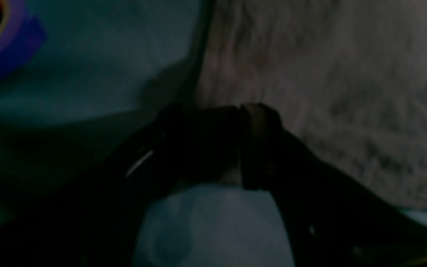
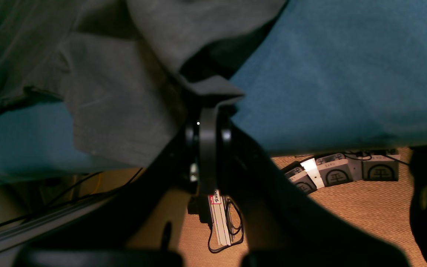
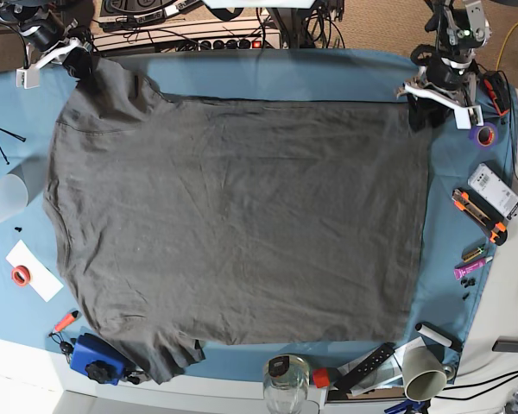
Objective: Fold the T-shirt properly
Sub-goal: 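Move the left gripper down to the other shoulder corner and grasp it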
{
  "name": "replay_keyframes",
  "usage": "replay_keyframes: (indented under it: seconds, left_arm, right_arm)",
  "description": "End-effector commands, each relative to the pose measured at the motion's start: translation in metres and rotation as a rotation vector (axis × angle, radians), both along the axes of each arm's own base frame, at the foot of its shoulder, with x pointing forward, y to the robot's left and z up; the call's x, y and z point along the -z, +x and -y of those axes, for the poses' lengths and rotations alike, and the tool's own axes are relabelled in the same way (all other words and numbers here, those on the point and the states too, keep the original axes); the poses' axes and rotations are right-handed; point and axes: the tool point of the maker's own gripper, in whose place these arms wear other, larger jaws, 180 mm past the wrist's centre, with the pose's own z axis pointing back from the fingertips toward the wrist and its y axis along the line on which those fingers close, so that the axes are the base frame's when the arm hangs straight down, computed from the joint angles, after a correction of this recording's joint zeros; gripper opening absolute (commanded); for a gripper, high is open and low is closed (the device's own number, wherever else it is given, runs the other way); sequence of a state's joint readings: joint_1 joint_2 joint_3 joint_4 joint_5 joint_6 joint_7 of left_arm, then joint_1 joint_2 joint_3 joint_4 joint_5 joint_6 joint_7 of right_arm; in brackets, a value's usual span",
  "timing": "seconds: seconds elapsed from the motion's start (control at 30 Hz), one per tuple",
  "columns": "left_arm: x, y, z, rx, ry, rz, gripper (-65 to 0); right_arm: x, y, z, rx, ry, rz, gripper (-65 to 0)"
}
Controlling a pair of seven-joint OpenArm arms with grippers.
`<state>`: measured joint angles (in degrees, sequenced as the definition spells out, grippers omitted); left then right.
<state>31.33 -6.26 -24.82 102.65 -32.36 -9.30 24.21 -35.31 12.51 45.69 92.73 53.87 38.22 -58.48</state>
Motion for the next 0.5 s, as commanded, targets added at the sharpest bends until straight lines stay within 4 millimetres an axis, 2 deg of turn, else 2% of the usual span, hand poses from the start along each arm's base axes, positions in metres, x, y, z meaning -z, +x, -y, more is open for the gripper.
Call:
replay_keyframes:
  seconds: [0.0, 0.13, 0.3, 0.47]
  left_arm:
    - [0.011, -0.01, -0.001, 0.006, -0.003, -0.061, -38.8]
    - [0.022, -0.018, 0.01, 0.015, -0.088, -0.127, -41.5]
    - [0.027, -0.026, 0.021, 0.031, -0.154, -0.179, -57.2]
    - [0.029, -0.033, 0.023, 0.024, -0.177, -0.192, -65.0]
  right_arm:
    - [0.008, -0.016, 0.003, -0.026, -0.028, -0.094, -65.0]
    - [0.008, -0.016, 0.003, -0.026, -0.028, -0.092, -65.0]
    - [0.007, -0.016, 0.004, -0.025, -0.029, -0.089, -65.0]
    - [0.007, -0.015, 0.004, -0.023, -0.026, -0.085, -65.0]
